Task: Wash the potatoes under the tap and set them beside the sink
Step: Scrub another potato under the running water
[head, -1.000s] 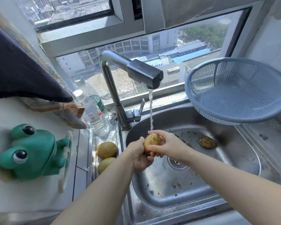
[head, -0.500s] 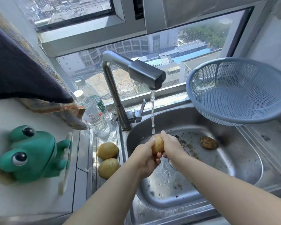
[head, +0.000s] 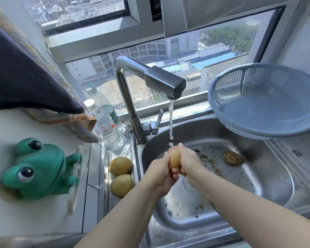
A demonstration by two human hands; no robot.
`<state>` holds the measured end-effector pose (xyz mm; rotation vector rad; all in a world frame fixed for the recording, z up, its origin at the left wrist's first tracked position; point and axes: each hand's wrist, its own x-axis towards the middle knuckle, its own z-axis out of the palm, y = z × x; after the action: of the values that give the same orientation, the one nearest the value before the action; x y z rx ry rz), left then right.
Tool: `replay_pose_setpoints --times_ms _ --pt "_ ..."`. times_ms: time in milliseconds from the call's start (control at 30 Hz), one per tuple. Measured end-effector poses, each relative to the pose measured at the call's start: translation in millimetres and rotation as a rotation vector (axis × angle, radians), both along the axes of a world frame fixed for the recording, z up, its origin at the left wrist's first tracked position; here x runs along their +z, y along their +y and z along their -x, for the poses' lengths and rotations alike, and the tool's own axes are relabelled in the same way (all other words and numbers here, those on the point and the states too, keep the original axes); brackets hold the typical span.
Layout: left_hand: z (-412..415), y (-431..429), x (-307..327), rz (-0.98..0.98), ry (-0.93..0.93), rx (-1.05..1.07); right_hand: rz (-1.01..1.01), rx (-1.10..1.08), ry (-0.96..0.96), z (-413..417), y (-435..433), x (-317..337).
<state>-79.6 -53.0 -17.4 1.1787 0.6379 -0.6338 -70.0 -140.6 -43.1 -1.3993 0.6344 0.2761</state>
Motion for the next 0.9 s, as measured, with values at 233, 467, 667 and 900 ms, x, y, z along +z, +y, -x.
replay_pose_setpoints --times_ms 233,467,667,900 --pt "-14 13 -4 0.006 0.135 0.029 -0.204 0.220 -0.178 13 -7 1" --pt "-9 6 -4 -0.075 0.032 -0.071 0.038 0.301 -0.267 17 -7 3" --pt "-14 13 -2 -0.037 0.167 -0.019 -0.073 0.300 -0.217 8 -12 2" --pt "-17 12 -4 -0.023 0.154 -0.060 -0.039 0.303 -0.241 12 -10 2"
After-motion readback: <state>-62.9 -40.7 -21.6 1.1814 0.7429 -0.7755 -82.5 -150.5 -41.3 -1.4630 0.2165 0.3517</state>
